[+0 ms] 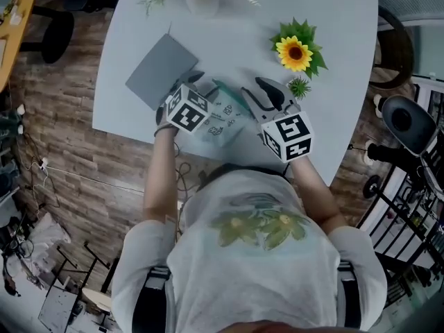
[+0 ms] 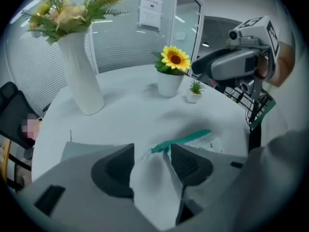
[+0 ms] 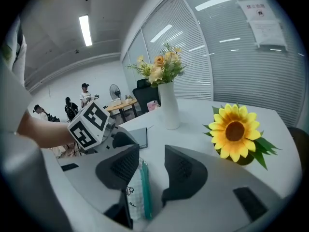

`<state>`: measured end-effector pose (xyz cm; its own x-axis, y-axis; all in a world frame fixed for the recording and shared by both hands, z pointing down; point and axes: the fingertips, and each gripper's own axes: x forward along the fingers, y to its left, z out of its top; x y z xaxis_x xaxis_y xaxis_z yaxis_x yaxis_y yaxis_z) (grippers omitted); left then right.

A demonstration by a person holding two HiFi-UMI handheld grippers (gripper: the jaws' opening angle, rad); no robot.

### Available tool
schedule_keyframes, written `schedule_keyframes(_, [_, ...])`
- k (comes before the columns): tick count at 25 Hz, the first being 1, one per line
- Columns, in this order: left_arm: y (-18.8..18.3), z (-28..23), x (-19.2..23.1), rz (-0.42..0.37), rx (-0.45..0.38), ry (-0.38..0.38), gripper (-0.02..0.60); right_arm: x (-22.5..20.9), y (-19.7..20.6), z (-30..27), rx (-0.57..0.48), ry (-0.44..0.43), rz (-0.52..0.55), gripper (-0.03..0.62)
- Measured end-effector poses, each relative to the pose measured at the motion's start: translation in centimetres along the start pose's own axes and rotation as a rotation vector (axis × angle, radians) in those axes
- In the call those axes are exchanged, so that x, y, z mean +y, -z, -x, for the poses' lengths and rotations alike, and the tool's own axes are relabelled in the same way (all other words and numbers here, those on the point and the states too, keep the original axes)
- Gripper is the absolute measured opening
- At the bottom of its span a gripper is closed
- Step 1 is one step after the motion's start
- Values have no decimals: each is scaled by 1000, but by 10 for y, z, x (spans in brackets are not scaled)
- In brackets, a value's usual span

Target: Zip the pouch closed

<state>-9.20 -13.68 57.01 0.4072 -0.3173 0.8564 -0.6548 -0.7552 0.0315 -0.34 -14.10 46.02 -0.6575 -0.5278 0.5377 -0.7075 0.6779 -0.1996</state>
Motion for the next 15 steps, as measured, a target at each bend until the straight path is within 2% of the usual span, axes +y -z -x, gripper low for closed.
schedule_keyframes(5, [14, -22, 2, -77, 93, 7, 226, -6, 12, -13, 38, -12, -2, 176])
schedule_keyframes(10, [21, -31, 0, -68, 119, 30, 199, -8, 24, -28, 78, -29, 0, 176])
schedule_keyframes(12, [23, -33, 0, -72, 126, 18, 159, -8, 29, -34, 94, -36, 4, 176])
schedule_keyframes(15, [25, -37, 4, -65, 131, -15, 65, -8, 35, -43, 118, -52, 24, 176])
